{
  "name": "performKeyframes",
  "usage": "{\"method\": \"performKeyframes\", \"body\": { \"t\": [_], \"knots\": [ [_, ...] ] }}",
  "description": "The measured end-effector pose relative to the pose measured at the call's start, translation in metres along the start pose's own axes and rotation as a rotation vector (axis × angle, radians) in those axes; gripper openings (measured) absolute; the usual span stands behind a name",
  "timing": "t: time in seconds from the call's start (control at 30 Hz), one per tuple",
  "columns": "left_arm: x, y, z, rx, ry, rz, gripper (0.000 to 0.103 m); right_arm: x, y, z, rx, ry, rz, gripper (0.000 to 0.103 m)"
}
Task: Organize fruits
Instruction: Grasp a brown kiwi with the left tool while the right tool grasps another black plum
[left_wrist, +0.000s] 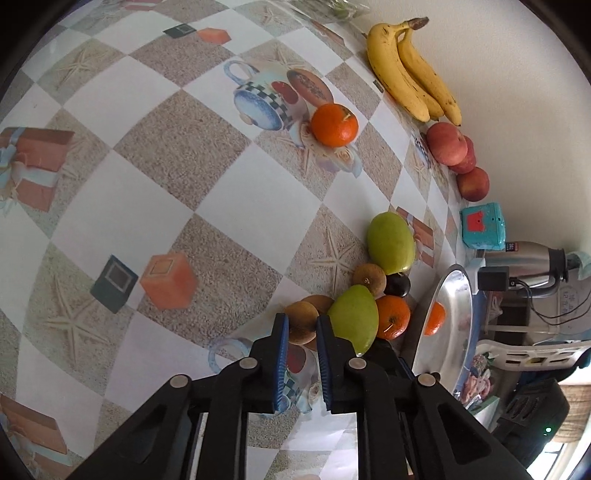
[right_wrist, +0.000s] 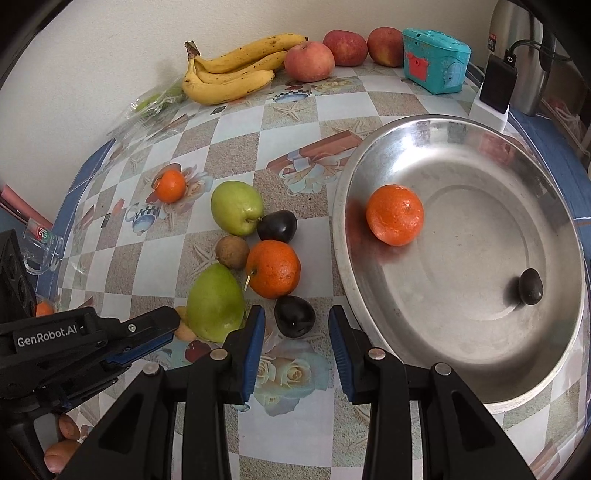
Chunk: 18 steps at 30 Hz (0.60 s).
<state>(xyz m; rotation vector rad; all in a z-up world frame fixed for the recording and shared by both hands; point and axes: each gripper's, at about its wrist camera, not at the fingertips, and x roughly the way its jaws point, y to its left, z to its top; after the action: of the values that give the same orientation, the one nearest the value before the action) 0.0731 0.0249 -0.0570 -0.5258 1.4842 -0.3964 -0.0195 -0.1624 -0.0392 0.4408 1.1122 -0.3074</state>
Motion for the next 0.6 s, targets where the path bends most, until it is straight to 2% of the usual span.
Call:
{"method": "performKeyframes", "body": {
  "t": [0.37,0.43,0.53,0.6],
  "knots": [
    [-0.019,0.012,0.013,-0.051,-0.077,0.017,0.018,0.005,0.003,0.001,-0.016,0.009,-0.015,0.037],
    [-0.019,0.011,0.013,-0.049,-0.067,-0.006,0.021,0.006,0.004,0.001,-0.020,0.008,-0.018,0.037],
    [-0.016,0.005,0.011,-0.019,-0.051,0.004,0.031,0.008,0.004,0.001,-0.023,0.012,-0.024,0.037],
    [-0.013,0.003,0.009,-0.002,-0.036,0.011,0.034,0.010,0.004,0.001,-0.026,0.014,-0.025,0.031]
  ]
}}
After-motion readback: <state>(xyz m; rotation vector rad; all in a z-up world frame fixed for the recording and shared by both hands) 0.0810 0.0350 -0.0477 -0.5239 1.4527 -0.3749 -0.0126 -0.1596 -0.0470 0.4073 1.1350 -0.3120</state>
